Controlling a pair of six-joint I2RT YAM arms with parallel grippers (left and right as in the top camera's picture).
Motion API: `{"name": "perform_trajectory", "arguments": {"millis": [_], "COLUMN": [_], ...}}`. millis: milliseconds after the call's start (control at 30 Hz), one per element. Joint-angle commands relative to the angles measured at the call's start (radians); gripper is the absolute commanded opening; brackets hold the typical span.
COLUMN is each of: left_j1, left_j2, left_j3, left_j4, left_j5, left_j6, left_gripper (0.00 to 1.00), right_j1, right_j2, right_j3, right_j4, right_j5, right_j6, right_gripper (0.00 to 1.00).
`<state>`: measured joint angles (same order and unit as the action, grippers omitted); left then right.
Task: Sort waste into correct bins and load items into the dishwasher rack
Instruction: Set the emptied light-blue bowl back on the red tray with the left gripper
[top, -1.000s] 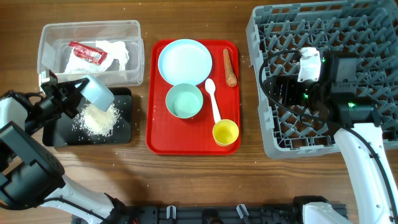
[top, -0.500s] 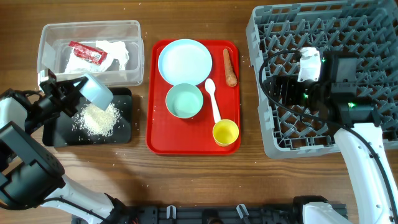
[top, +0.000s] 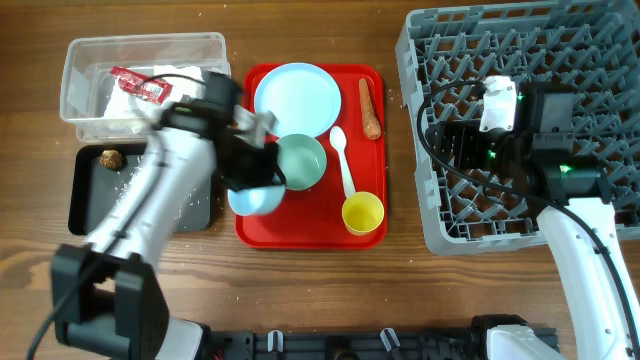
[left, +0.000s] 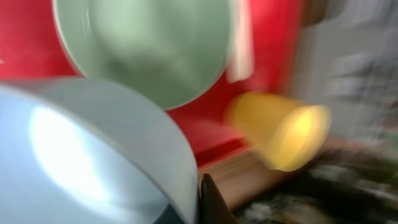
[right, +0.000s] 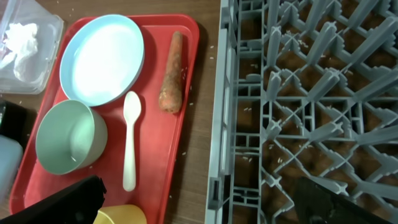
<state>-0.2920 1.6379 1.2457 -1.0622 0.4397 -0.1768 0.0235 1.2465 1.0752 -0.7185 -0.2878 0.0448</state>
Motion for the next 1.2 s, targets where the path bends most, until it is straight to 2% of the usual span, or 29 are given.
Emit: {"name": "perform_trajectory", "arguments": {"millis": [0, 100, 200, 233, 300, 333, 400, 567, 667, 733, 1100, 1133, 1167], "left_j1": [-0.211, -0.38, -0.423, -0.423, -0.423, -0.423, -0.421, -0.41, -0.41, -0.406, -0.403, -0.396, -0.372], "left_j2": [-0.014, 0.005, 0.045, 0.053, 0.056, 0.056, 0.055, 0.051, 0.051, 0.056, 0.068, 0.068, 0.068], "left_j3": [-0.017, -0.094, -0.135, -0.135, -0.135, -0.135, -0.12, 0.142, 0.233, 0.233, 0.232, 0.243, 0.269], "left_j4": [-0.002, 0.069, 0.13, 0.124, 0.12, 0.123, 0.134, 0.014, 0.053, 0.127, 0.201, 0.217, 0.213], "left_j5": [-0.454, -0.574, -0.587, -0.587, -0.587, -0.587, -0.586, -0.587, -0.587, -0.587, -0.578, -0.52, -0.434], "left_j6": [-0.151, -0.154, -0.154, -0.154, -0.153, -0.154, -0.173, -0.172, -0.154, -0.142, -0.142, -0.142, -0.142], "left_gripper": [0.04, 0.04, 0.07, 0.14, 0.41, 0.49, 0.56, 0.6, 0.66, 0.67, 0.65, 0.6, 0.61], "right_j1": [-0.001, -0.001, -0.001, -0.001, -0.001, -0.001, -0.001, -0.001, -0.001, -0.001, -0.001, -0.001, -0.001], "right_j2": [0.006, 0.006, 0.006, 0.006, 0.006, 0.006, 0.006, 0.007, 0.006, 0.006, 0.006, 0.006, 0.006], "right_j3": [0.012, 0.012, 0.012, 0.012, 0.012, 0.012, 0.012, 0.012, 0.012, 0.012, 0.012, 0.012, 0.012], "right_j4": [0.0, 0.0, -0.001, -0.001, 0.0, 0.0, 0.002, 0.013, 0.015, 0.014, 0.021, 0.026, 0.032], "right_j5": [0.007, 0.007, 0.007, 0.007, 0.007, 0.007, 0.007, 0.006, 0.003, 0.003, 0.003, 0.003, 0.003], "right_j6": [0.008, 0.008, 0.008, 0.008, 0.008, 0.008, 0.008, 0.008, 0.011, 0.01, 0.012, 0.024, 0.037], "right_gripper": [1.0, 1.0, 1.0, 1.0, 1.0, 1.0, 1.0, 1.0, 1.0, 1.0, 1.0, 1.0, 1.0]}}
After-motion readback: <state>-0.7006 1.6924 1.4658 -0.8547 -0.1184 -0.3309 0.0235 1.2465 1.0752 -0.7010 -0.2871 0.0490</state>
